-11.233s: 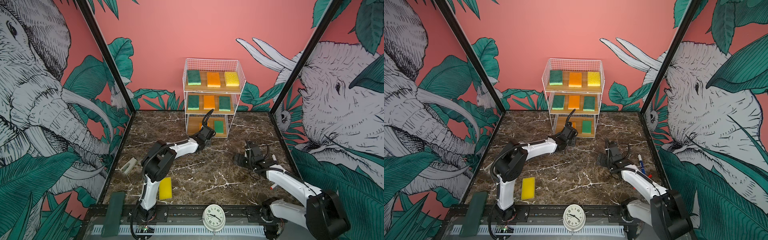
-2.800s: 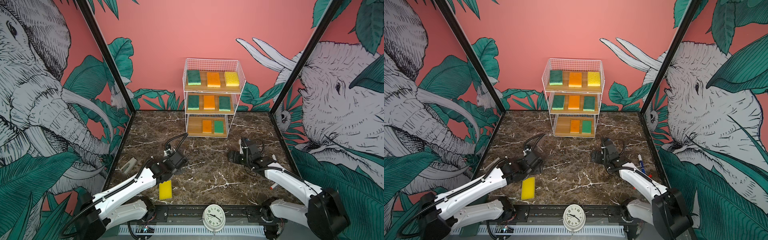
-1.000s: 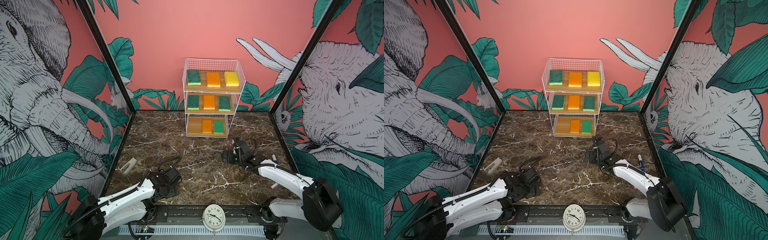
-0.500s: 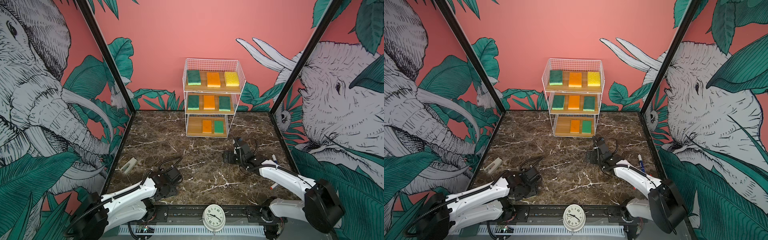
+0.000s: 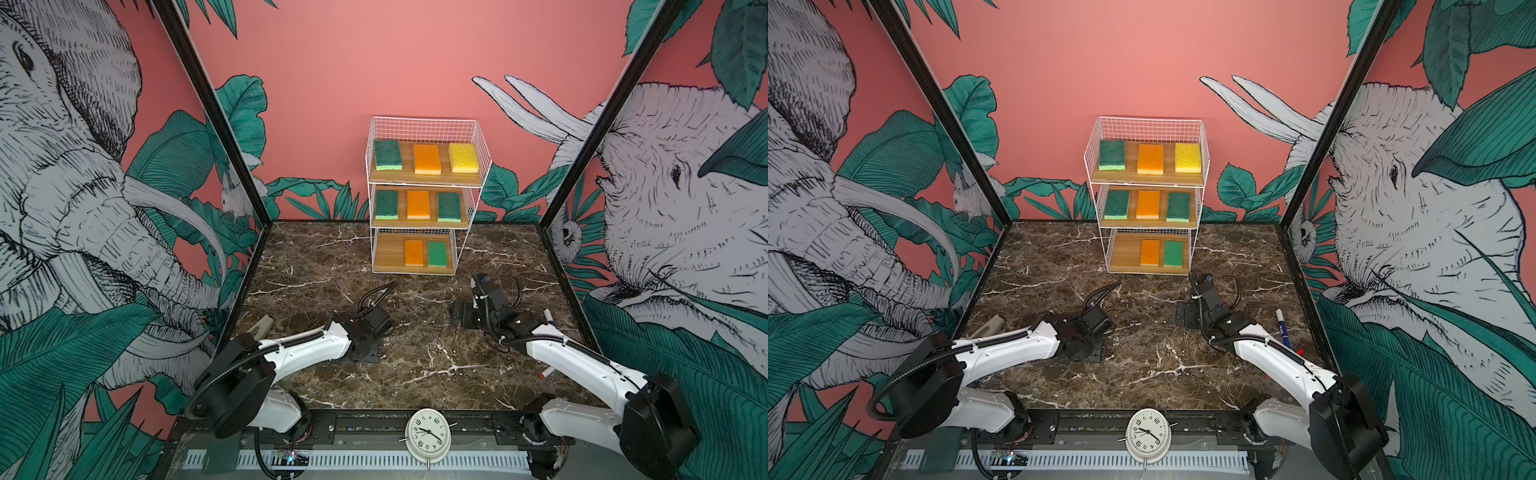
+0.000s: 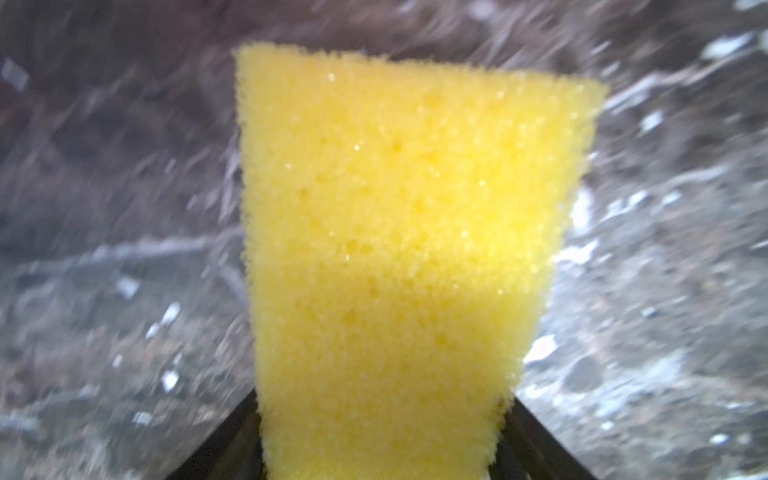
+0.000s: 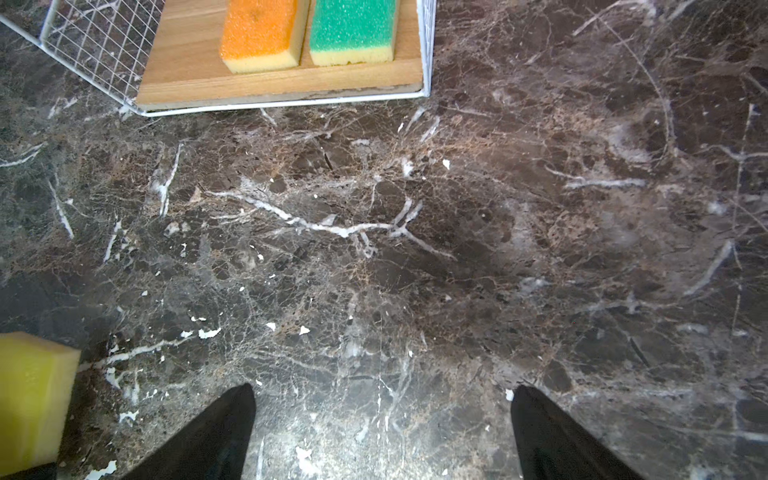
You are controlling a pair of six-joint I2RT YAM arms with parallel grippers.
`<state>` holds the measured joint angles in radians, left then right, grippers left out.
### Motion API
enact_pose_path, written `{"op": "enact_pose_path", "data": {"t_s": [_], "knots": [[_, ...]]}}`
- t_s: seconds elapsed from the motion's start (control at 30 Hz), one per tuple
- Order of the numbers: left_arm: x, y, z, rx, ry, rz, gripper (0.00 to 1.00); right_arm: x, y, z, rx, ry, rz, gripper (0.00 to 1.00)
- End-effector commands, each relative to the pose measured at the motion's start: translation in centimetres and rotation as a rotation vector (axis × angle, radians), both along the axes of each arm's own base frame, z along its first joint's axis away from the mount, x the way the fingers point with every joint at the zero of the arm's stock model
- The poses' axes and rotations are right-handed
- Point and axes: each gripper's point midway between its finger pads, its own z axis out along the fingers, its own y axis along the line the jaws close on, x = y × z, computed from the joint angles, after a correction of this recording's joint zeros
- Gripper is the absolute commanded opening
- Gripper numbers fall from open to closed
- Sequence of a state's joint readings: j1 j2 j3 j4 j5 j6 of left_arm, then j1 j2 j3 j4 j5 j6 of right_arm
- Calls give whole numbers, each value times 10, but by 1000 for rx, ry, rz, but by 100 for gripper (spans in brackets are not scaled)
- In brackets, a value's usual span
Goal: Place and organize the cleaning sponges onto the shelf
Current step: 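Lift the yellow sponge with the left gripper while the right gripper shifts slightly, then carry the yellow sponge with the left gripper toward the shelf's bottom tier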
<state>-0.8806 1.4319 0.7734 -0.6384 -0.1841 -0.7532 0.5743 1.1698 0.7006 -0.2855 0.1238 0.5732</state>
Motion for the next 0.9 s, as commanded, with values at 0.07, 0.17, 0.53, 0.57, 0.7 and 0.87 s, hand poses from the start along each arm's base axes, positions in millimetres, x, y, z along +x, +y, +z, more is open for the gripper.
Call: {"op": "enact_pose_path", "data": {"t_s": [0.07, 0.17, 0.53, 0.57, 0.7, 0.87], "knots": [[35, -31, 7, 22, -84, -183, 76, 0, -10, 4, -30, -17, -20, 98], [52, -42, 6, 25, -94, -220, 76, 0, -14, 3, -35, -19, -28, 98], [89, -57, -8, 21, -69, -195, 83, 0, -24, -2, -44, -9, -48, 99], [88, -56, -10, 26, -60, -191, 85, 0, -25, -2, -45, -8, -48, 98], [81, -49, -7, 14, -63, -170, 87, 1, -26, -6, -38, -2, -53, 99], [63, -36, 3, -21, -57, -121, 88, 3, -25, -7, -28, 1, -52, 99]]}}
